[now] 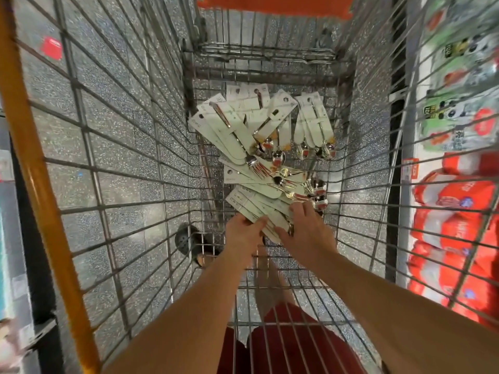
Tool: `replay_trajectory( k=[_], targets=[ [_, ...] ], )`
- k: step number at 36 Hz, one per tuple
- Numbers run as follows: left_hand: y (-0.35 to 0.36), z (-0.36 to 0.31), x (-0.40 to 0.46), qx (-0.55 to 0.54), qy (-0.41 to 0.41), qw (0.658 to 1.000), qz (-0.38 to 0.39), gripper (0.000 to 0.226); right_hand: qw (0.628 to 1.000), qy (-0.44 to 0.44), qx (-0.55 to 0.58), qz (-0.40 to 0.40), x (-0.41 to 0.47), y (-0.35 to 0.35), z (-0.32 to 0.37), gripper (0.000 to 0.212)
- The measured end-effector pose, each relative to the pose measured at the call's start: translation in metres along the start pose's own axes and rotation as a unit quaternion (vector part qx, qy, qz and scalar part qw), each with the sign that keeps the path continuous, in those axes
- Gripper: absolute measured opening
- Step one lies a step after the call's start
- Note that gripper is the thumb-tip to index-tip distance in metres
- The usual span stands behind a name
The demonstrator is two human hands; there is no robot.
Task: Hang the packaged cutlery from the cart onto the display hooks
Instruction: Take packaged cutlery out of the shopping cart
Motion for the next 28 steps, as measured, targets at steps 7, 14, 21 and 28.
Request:
replay_trajectory(
  k=[7,14,21,28],
  targets=[
    [-0.005,0.004,0.002,-0.066,-0.046,0.996,-0.034,0.006,1.0,0.009,-0.01,-0.007,0.001,-0.003,-0.005,0.041],
    [-0.04,-0.016,-0.011,-0.015,0.018,0.99,-0.138,0.003,0.998,0.05,-0.045,0.003,-0.002,-0.013,0.003,0.04],
    [-0.066,-0.05,-0.049,0.111,0.074,0.965,-0.226,0.027,0.999,0.019,-0.039,0.007,-0.007,-0.038,0.042,0.035],
    [-0.066,-0.088,-0.102,0.27,0.142,0.92,-0.246,0.025,0.978,0.018,0.205,-0.024,-0.009,-0.072,0.071,0.043]
  ],
)
Point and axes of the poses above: each hand's wrist, its own x-axis towards the middle knuckle, its own y-axis out of the palm, z = x × y, the point moved 8 cm from there along x, towards the middle knuckle, and after that the axes turned 6 degrees about -y, right-handed, at the moved point
